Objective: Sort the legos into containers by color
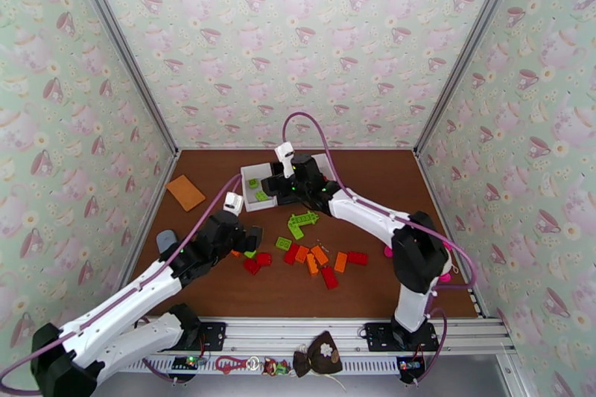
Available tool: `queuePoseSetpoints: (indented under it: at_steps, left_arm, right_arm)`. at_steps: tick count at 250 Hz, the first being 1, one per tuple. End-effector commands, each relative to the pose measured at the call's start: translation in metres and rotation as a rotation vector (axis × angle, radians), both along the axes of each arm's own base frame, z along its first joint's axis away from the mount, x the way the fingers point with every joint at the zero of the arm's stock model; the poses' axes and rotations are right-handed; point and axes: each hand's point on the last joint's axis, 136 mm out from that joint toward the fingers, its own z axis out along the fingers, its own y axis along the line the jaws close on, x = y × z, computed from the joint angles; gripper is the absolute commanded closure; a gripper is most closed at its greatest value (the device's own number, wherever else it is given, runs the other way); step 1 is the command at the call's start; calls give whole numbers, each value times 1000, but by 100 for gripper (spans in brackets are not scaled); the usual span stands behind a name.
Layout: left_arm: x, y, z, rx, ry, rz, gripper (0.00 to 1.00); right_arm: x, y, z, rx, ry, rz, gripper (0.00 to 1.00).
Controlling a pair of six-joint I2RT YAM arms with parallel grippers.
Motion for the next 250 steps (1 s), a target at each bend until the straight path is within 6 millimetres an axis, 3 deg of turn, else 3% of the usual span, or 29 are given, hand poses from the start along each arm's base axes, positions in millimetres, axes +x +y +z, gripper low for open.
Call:
queuePoseSetpoints:
  at_steps: [1,44,110,178,199,250]
  left_arm:
    - [2,21,-10,-39,55,228,0]
    - [-3,36,-28,-30,138,403,0]
    - [-14,54,-60,-39,241,633,0]
    - [-4,48,-85,-164,244,715,0]
    - [1,44,-93,-181,271,725,0]
    - [1,35,-124,-226,343,766,0]
  right_arm:
    - [-19,-15,-9,-49,-24,17,1]
    - [-50,-38,-20,-115,-12,67,1]
    - [-99,-48,-31,-138,11,243,1]
    - [-104,-49,-32,-128,19,259,1]
    - [-106,-47,-41,-131,42,268,1]
    - [-107,-46,-47,-129,66,272,1]
